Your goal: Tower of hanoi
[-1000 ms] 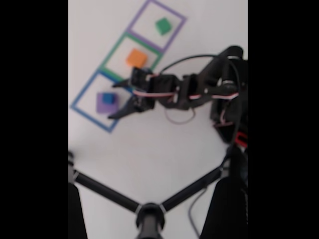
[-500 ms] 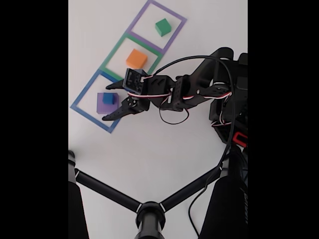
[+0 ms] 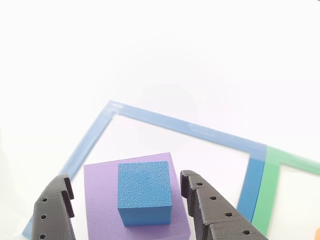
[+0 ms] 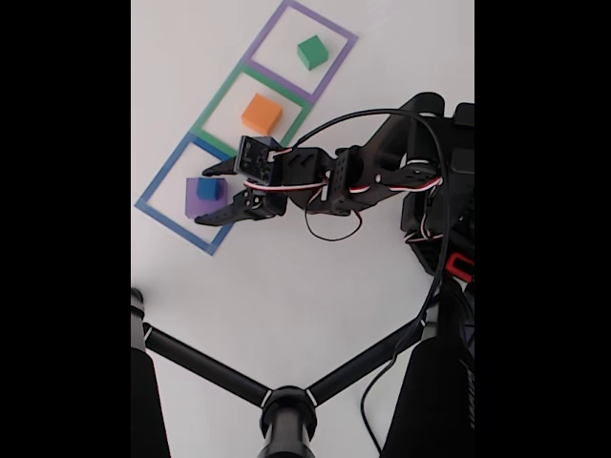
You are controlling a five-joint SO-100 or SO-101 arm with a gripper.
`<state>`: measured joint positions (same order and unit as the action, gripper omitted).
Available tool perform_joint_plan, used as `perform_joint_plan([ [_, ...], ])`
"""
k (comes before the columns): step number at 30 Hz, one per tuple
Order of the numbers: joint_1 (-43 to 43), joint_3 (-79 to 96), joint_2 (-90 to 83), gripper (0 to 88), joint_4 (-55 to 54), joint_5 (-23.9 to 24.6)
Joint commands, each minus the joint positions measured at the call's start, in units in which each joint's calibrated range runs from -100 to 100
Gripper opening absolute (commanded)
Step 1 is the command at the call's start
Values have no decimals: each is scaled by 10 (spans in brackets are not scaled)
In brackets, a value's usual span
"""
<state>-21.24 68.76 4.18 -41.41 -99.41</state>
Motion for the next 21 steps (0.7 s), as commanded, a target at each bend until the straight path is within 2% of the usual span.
perform_joint_plan([
  [1,-8,-13,-3,207,-15,-6],
  [21,-17,-8,-2,109,-14,-6],
])
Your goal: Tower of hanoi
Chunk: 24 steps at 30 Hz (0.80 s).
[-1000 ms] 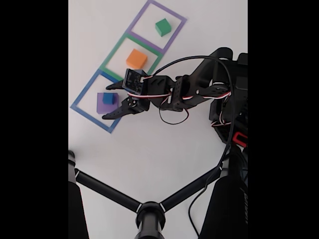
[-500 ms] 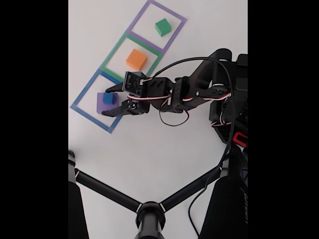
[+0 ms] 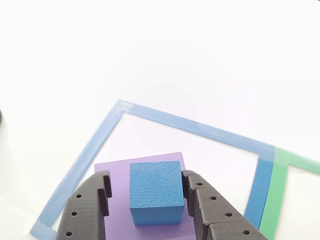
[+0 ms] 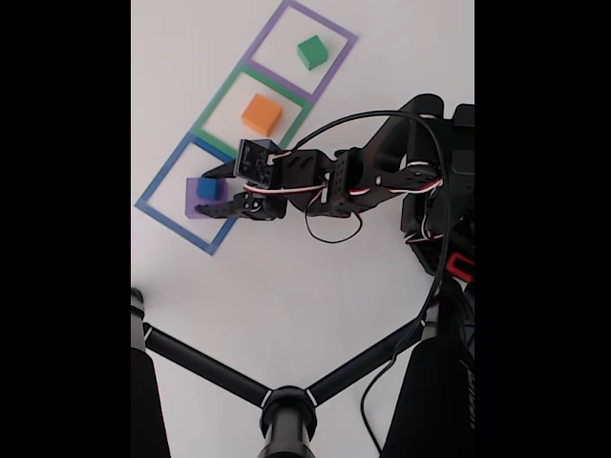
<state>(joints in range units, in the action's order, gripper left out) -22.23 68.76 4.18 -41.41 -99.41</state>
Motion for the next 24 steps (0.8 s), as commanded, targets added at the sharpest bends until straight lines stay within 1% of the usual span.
perform_joint_plan([
  [1,-7,-8,-2,103,-14,-6],
  [9,-10,-9,-2,73,-14,-6],
  [24,-4,-19,-7,53,-11,-6],
])
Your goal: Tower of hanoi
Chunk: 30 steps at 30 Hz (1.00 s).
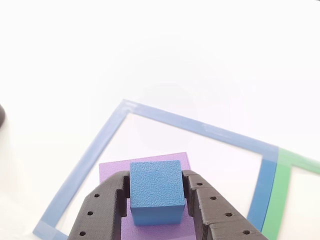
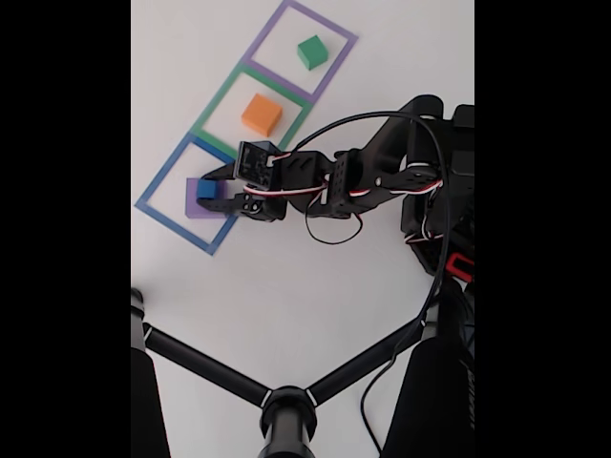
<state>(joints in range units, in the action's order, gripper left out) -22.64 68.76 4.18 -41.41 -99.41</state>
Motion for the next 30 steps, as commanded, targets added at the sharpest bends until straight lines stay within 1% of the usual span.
perform_joint_plan([
  [1,0,-19,-10,53,-9,-6],
  [6,-3,-27,-49,54,30,-6],
  [10,-8,-44,-122,53,122,-6],
  [12,-8,-58,-168,52,185,-6],
  [16,-4,-91,-258,51,319,-6],
  [22,14,-175,-373,51,556,-6],
  [28,38,-335,-447,48,838,-6],
  [30,48,-394,-456,48,915,-6],
])
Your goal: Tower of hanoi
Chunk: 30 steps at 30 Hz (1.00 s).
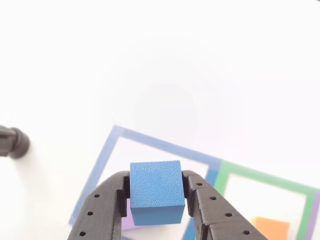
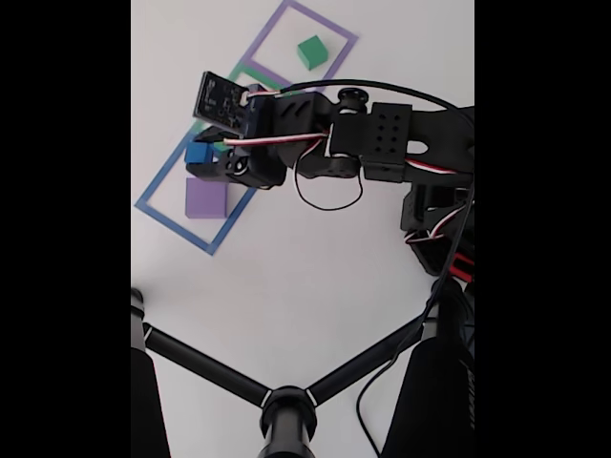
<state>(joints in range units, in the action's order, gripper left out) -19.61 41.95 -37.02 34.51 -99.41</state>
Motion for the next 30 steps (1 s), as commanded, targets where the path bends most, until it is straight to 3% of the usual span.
perform_joint_plan([
  [1,23,-152,-47,48,185,-6],
  [6,53,-285,-52,45,325,-6],
  [12,134,-346,-73,42,414,-6],
  [30,288,-353,-111,38,441,-6],
])
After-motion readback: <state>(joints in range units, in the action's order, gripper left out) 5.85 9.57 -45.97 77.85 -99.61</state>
